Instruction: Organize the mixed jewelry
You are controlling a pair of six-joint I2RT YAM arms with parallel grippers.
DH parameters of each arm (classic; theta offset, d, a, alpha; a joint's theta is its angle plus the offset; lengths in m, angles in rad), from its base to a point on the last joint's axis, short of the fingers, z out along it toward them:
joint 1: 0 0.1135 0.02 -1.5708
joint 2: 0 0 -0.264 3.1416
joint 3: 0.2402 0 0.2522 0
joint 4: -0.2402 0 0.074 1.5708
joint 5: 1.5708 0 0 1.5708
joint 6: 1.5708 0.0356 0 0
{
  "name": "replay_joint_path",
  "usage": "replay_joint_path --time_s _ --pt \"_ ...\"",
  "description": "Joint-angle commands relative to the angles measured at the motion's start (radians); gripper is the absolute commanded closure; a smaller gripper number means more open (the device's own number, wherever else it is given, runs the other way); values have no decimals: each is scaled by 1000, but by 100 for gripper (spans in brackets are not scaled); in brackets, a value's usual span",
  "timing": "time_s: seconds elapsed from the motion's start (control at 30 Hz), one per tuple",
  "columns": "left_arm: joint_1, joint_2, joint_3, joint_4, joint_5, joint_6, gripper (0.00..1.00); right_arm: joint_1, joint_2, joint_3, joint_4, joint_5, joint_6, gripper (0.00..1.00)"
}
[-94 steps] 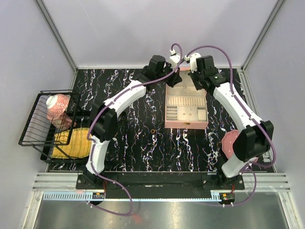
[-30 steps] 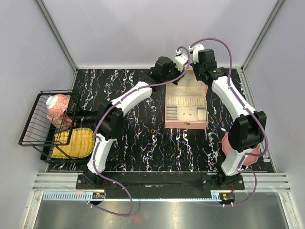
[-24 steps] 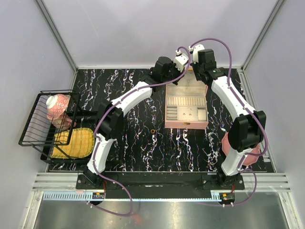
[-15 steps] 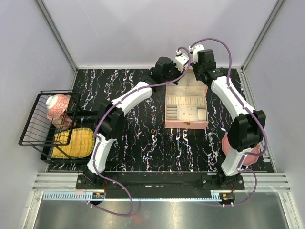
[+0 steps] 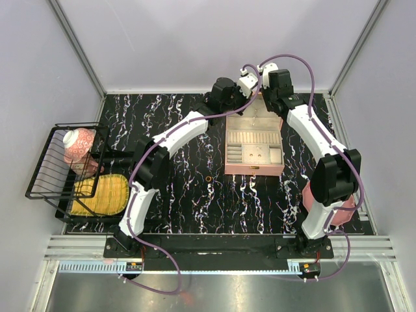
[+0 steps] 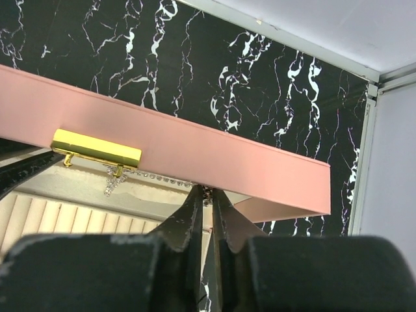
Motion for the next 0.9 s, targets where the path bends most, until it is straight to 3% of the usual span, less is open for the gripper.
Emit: replay_joint_path --time_s 0.0,0.1,0.6,0.87 --pt "12 2 40 76 -52 15 86 -8 -13 -12 46 31 13 84" --pt "12 -1 31 74 -51 15 80 -8 -12 -15 46 30 14 78" --pt "12 -48 -1 59 -51 -8 72 -6 -71 -35 35 -10 42 69" --pt "10 -145 -78 7 -6 -51 55 -6 -166 -146 35 -76 51 60"
